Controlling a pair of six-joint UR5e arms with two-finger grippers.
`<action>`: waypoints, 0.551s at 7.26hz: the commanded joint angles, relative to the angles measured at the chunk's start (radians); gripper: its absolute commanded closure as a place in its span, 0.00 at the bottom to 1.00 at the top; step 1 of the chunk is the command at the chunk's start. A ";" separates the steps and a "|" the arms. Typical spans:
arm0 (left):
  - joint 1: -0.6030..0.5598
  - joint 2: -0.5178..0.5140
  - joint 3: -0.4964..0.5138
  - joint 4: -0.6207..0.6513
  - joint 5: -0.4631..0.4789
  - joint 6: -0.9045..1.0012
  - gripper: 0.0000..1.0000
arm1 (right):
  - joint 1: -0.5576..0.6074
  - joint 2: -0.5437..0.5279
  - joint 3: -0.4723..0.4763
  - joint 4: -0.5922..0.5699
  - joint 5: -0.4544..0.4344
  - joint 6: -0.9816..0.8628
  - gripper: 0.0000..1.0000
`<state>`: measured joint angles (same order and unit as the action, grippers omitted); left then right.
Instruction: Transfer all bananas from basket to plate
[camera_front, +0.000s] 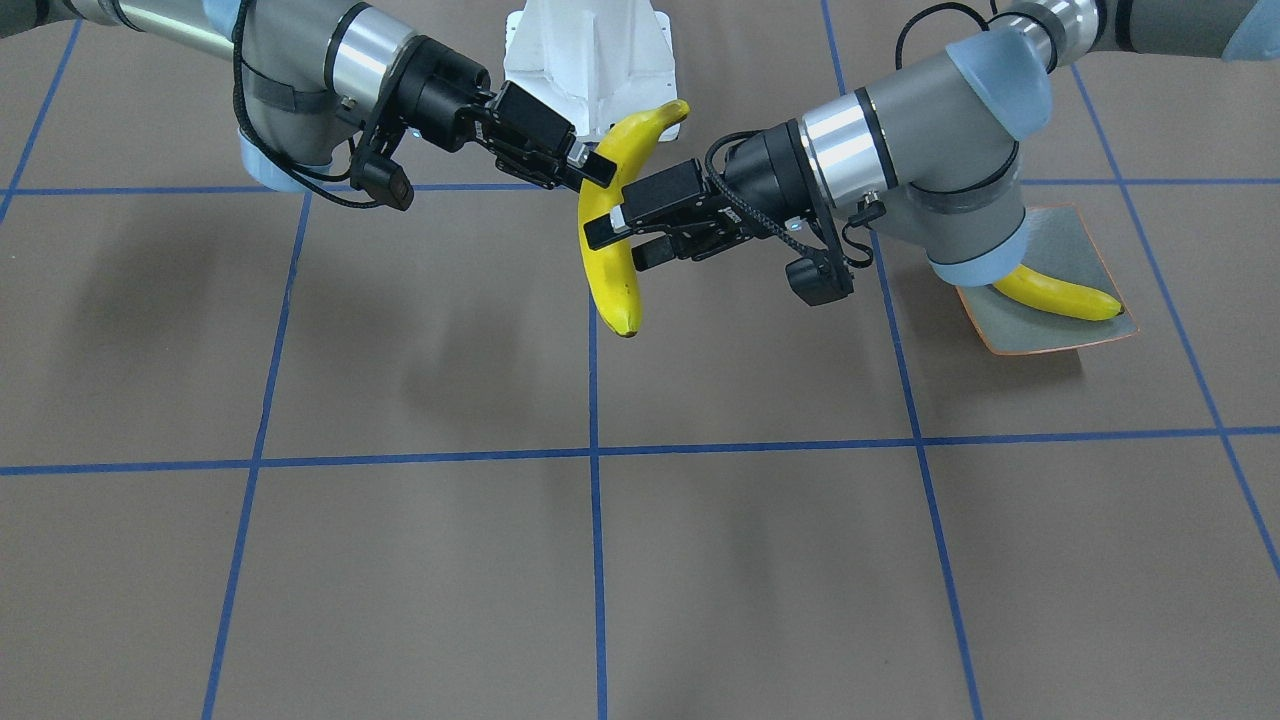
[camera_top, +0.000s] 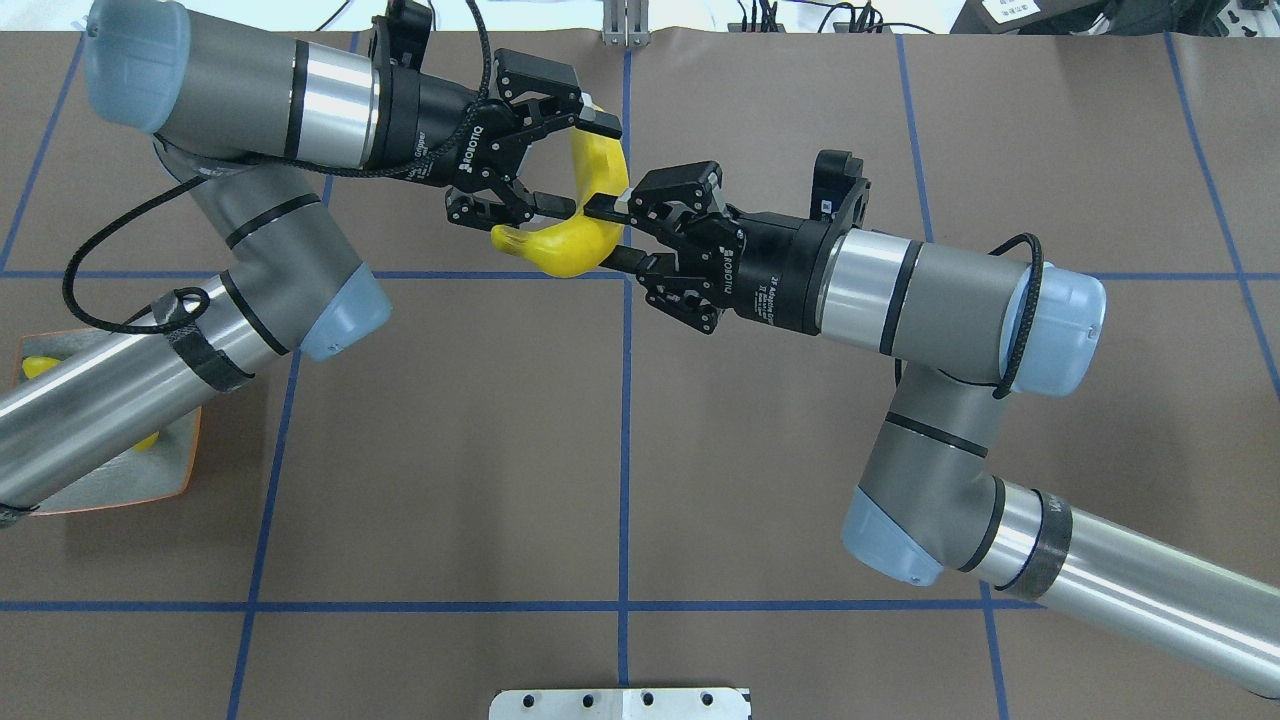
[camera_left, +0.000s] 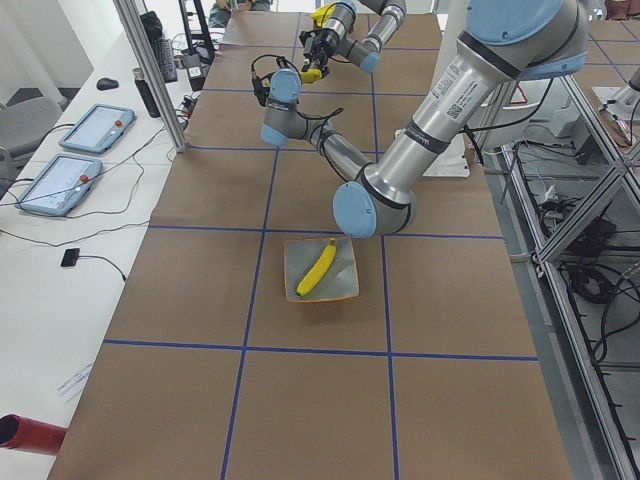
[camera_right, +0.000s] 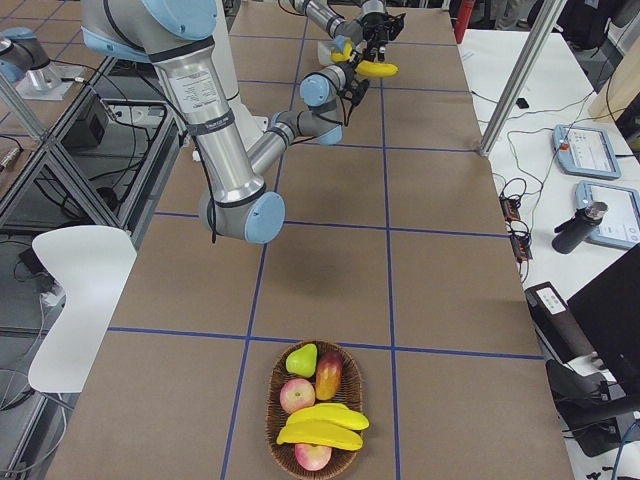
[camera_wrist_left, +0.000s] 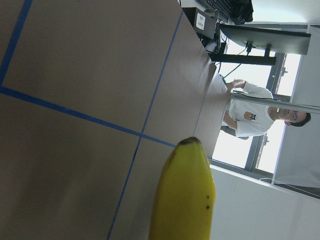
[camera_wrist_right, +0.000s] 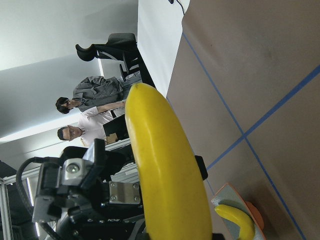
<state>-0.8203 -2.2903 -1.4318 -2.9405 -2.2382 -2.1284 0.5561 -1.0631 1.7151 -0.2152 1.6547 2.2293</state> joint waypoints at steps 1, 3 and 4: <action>0.007 0.000 -0.013 0.000 0.002 -0.004 0.19 | -0.001 0.003 0.000 0.002 -0.009 0.001 1.00; 0.018 0.002 -0.021 0.000 0.002 -0.028 0.73 | -0.001 0.002 0.001 0.008 -0.009 0.001 1.00; 0.020 0.008 -0.033 0.000 0.002 -0.027 1.00 | -0.001 0.002 0.001 0.010 -0.009 0.001 1.00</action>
<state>-0.8043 -2.2872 -1.4540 -2.9407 -2.2366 -2.1529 0.5553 -1.0614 1.7163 -0.2075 1.6462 2.2304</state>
